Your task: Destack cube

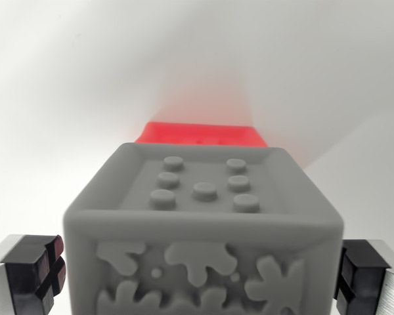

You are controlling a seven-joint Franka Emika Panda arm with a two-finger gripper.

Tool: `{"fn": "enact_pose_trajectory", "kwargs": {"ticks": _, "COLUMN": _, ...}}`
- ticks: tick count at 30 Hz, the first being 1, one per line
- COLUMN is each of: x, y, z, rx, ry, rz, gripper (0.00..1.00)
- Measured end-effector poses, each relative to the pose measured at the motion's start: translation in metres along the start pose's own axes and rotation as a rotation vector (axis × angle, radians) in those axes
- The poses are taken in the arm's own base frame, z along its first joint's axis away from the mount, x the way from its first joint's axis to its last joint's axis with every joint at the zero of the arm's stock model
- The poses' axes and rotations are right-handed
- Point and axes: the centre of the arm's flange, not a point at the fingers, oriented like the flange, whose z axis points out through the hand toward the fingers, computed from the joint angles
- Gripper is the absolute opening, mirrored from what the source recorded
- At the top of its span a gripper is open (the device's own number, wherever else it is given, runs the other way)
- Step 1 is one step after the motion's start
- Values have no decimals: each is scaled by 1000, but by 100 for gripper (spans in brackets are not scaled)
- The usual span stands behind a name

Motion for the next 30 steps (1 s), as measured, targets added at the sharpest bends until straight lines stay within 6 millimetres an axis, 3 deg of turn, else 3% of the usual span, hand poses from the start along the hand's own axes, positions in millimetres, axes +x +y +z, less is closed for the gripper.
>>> {"fn": "enact_pose_trajectory", "kwargs": {"ticks": 1, "x": 0, "y": 0, "z": 0, "rx": 0, "ry": 0, "rz": 0, "gripper": 100}}
{"fn": "enact_pose_trajectory", "kwargs": {"ticks": 2, "x": 0, "y": 0, "z": 1, "rx": 0, "ry": 0, "rz": 0, "gripper": 0}}
{"fn": "enact_pose_trajectory", "kwargs": {"ticks": 30, "x": 0, "y": 0, "z": 0, "rx": 1, "ry": 0, "rz": 0, "gripper": 0}}
